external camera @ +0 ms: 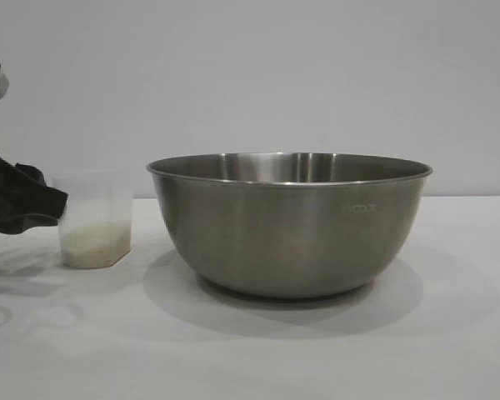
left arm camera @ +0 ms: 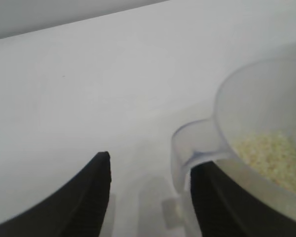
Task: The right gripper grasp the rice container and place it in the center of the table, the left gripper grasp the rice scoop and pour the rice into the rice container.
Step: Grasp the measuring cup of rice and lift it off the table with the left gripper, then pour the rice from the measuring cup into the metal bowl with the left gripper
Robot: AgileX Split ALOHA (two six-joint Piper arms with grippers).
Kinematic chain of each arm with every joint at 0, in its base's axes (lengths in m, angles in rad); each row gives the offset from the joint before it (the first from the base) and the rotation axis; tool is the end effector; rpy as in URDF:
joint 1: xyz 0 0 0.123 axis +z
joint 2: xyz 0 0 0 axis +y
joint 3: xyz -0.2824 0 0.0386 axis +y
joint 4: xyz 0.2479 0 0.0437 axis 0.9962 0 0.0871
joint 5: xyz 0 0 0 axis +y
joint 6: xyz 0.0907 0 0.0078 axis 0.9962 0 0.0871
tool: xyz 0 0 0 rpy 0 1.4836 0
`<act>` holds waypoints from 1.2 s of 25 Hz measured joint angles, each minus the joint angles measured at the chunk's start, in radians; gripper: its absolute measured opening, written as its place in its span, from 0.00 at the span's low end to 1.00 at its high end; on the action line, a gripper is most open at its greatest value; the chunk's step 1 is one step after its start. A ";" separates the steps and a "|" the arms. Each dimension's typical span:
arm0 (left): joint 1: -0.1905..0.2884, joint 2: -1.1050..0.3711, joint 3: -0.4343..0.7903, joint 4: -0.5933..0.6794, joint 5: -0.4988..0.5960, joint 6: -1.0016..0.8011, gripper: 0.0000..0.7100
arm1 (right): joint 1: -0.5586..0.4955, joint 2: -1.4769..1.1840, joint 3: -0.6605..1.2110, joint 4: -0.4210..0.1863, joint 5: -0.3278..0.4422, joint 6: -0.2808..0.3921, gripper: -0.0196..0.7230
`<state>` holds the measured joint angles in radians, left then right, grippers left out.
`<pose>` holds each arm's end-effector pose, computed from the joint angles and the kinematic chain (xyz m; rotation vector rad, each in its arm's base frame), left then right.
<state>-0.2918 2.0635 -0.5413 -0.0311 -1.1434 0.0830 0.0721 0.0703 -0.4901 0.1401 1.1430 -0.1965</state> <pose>0.2980 -0.0868 0.0818 0.3162 1.8374 -0.1272 0.0015 0.0117 0.2688 -0.3012 2.1783 0.1034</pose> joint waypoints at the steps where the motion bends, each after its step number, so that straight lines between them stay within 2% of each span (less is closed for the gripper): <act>1: 0.000 0.000 -0.011 0.025 0.000 0.000 0.08 | 0.000 0.000 0.000 0.000 0.000 0.000 0.52; 3: 0.000 0.000 -0.028 0.057 0.000 0.000 0.00 | 0.000 0.000 0.000 0.000 0.000 0.000 0.52; 10: 0.000 -0.001 -0.089 0.076 0.009 0.035 0.00 | 0.000 0.000 0.000 0.000 0.000 0.000 0.52; 18: 0.000 -0.050 -0.169 0.164 0.011 0.235 0.00 | 0.000 0.000 0.000 0.000 0.000 0.000 0.52; 24: 0.000 -0.102 -0.200 0.193 0.011 0.309 0.00 | 0.000 0.000 0.000 0.000 0.000 0.000 0.52; 30: 0.000 -0.133 -0.200 0.336 0.011 0.513 0.00 | 0.000 0.000 0.000 0.000 0.000 0.000 0.52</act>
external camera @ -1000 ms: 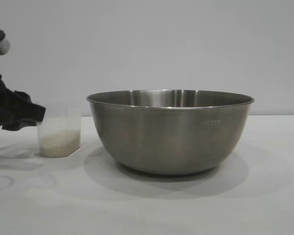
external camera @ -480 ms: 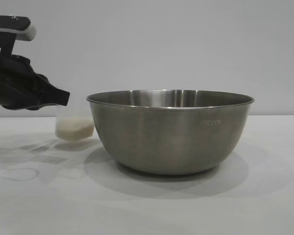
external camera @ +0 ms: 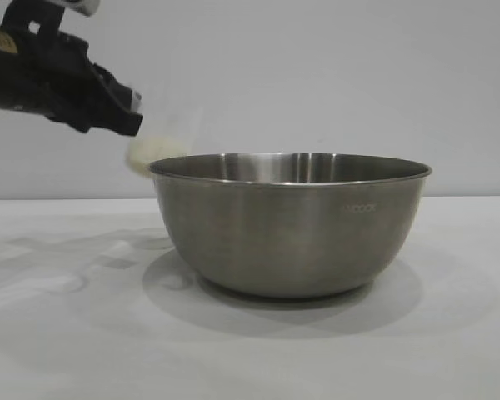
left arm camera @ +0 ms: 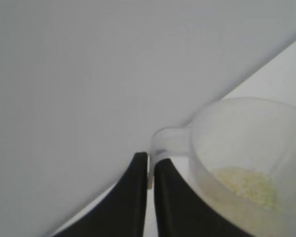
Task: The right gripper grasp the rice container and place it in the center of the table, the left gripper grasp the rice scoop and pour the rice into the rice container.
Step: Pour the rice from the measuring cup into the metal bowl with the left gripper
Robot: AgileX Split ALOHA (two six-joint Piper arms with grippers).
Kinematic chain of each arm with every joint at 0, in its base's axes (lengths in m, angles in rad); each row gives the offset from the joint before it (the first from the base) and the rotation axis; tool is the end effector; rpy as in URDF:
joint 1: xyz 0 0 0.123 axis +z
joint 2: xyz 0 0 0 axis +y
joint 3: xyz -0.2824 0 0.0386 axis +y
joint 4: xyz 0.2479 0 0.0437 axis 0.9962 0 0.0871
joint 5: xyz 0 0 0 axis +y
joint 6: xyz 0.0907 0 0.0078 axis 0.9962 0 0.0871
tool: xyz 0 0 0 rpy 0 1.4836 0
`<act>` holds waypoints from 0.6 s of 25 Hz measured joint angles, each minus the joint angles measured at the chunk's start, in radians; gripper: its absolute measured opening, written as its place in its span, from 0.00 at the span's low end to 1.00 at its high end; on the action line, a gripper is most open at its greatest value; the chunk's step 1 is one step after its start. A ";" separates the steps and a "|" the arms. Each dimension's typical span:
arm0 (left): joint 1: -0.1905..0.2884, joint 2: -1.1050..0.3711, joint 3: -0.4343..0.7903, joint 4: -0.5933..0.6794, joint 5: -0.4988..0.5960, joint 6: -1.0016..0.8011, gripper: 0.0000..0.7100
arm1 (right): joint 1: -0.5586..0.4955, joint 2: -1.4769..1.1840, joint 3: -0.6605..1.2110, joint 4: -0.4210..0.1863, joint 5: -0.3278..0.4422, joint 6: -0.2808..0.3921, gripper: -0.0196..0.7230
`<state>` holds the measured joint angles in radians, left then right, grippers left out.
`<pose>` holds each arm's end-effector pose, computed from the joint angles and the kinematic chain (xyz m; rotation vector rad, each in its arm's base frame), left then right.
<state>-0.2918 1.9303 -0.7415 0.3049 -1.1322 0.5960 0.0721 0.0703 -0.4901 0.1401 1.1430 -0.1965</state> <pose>0.3339 -0.1261 0.1610 0.9439 1.2427 0.1302 0.0015 0.0117 0.2688 -0.3012 2.1783 0.1034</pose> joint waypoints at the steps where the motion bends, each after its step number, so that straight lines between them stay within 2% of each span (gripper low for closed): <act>1: 0.000 -0.004 0.000 0.012 0.000 0.021 0.00 | 0.000 0.000 0.000 0.000 0.000 0.000 0.52; 8: 0.000 -0.072 0.000 0.066 0.002 0.072 0.00 | 0.000 0.000 0.000 0.000 0.000 0.000 0.52; 15: 0.000 -0.094 0.000 0.212 0.000 0.195 0.00 | 0.000 0.000 0.000 0.000 0.000 0.000 0.52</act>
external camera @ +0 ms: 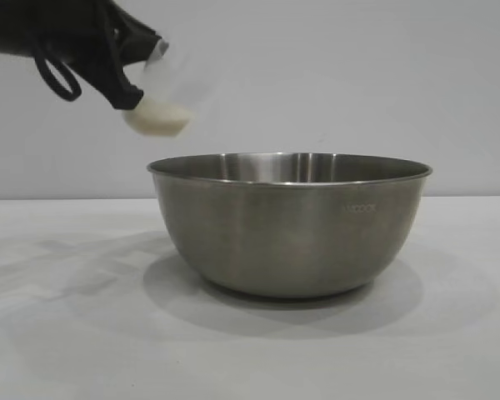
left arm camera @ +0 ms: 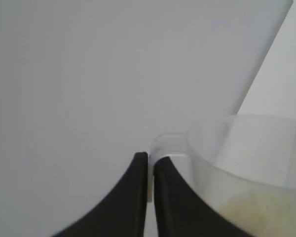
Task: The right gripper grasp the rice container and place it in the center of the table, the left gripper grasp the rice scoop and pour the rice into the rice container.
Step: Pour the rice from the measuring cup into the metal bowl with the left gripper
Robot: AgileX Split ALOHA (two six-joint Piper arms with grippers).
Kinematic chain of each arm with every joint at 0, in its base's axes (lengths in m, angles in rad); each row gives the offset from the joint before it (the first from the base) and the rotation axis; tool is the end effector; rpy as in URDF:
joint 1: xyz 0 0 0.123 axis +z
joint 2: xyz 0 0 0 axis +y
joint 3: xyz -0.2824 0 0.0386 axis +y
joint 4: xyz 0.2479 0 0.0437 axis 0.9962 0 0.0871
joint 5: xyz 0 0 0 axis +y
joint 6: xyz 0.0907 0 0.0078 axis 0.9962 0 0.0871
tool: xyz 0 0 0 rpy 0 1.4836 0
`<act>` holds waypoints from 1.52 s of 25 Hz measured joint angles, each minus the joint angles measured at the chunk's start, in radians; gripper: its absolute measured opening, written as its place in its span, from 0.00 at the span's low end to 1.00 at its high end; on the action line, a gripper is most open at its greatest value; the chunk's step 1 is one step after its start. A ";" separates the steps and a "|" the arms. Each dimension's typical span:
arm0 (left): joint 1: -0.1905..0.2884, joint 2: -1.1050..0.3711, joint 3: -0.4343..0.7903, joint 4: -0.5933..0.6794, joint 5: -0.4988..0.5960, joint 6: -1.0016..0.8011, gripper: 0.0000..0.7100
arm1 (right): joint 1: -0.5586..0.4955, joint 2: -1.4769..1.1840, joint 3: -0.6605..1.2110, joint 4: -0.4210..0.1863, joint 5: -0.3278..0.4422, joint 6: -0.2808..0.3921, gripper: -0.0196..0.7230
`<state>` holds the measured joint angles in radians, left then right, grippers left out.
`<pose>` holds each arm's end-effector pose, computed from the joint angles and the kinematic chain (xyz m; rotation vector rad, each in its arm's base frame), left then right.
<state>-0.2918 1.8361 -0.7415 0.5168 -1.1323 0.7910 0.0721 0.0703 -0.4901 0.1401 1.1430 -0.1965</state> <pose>0.3187 -0.1382 0.1906 1.1931 0.9322 0.2422 0.0015 0.0117 0.2688 -0.3012 2.1783 0.1034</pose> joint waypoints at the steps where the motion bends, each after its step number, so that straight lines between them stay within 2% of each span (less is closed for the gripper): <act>1: 0.000 0.000 0.000 0.029 0.000 0.028 0.00 | 0.000 0.000 0.000 0.000 0.000 0.000 0.52; 5: -0.006 0.000 0.000 0.106 0.000 0.136 0.00 | 0.000 0.000 0.000 0.000 0.000 0.000 0.52; 14: -0.086 0.000 0.000 0.156 0.000 0.436 0.00 | 0.000 0.000 0.000 0.000 0.000 0.001 0.52; 38: -0.091 0.000 0.000 0.323 -0.002 0.841 0.00 | 0.000 0.000 0.000 0.000 0.000 0.005 0.52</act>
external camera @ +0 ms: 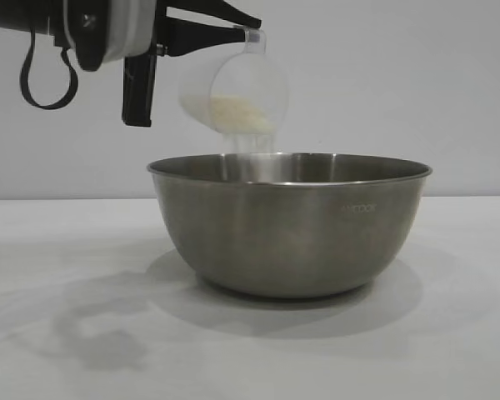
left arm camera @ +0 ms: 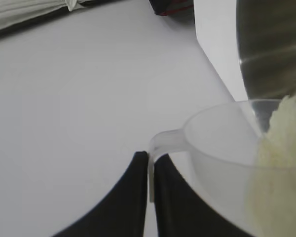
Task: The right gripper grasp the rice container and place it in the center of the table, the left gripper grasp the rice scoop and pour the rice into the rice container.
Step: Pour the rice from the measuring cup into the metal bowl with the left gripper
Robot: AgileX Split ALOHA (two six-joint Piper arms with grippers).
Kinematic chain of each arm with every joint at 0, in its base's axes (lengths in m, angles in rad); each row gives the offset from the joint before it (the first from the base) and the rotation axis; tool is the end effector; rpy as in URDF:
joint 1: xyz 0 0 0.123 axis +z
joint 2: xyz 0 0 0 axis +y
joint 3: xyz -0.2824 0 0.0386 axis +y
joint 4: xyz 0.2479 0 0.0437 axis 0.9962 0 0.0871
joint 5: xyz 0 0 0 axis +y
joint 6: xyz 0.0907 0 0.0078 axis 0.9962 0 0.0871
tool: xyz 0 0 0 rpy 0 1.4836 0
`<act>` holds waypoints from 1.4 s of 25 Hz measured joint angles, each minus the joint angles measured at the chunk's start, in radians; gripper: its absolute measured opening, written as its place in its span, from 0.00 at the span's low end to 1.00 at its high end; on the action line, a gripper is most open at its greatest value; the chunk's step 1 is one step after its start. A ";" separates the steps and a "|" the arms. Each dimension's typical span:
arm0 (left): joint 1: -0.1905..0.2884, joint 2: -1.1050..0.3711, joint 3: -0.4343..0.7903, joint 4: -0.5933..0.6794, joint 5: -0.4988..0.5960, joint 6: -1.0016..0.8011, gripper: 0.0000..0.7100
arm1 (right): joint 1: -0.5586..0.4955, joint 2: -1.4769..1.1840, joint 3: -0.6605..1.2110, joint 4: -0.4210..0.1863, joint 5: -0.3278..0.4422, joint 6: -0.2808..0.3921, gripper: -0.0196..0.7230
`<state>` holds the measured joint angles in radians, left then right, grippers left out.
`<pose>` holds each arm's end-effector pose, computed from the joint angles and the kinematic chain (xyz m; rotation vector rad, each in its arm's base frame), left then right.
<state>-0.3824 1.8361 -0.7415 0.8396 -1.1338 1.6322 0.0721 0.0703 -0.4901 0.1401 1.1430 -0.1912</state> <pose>0.2841 -0.1804 0.1818 1.6519 -0.0189 0.7071 0.0015 0.0117 0.2688 -0.2955 2.1792 0.1063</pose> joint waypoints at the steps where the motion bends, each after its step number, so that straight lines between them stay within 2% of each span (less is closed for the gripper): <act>1: 0.000 0.000 0.000 0.010 0.000 0.010 0.00 | 0.000 0.000 0.000 0.000 0.000 0.000 0.52; 11: 0.000 0.000 0.000 0.072 -0.002 0.202 0.00 | 0.000 0.000 0.000 0.000 0.000 0.002 0.52; 19: 0.000 0.000 0.000 0.057 -0.002 0.199 0.00 | 0.000 0.000 0.000 -0.007 0.000 0.018 0.52; 25: 0.000 0.000 0.000 -0.150 -0.002 -0.248 0.00 | 0.000 0.000 0.000 -0.014 0.000 0.025 0.52; 32: 0.000 0.000 0.000 -0.582 -0.002 -0.819 0.00 | 0.000 0.000 0.000 -0.015 0.000 0.041 0.52; 35: 0.000 0.000 0.000 -0.725 -0.002 -1.024 0.00 | 0.000 0.000 0.000 -0.017 0.000 0.042 0.52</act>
<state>-0.3824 1.8361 -0.7415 0.1147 -1.1361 0.6083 0.0721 0.0703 -0.4901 0.1231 1.1430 -0.1487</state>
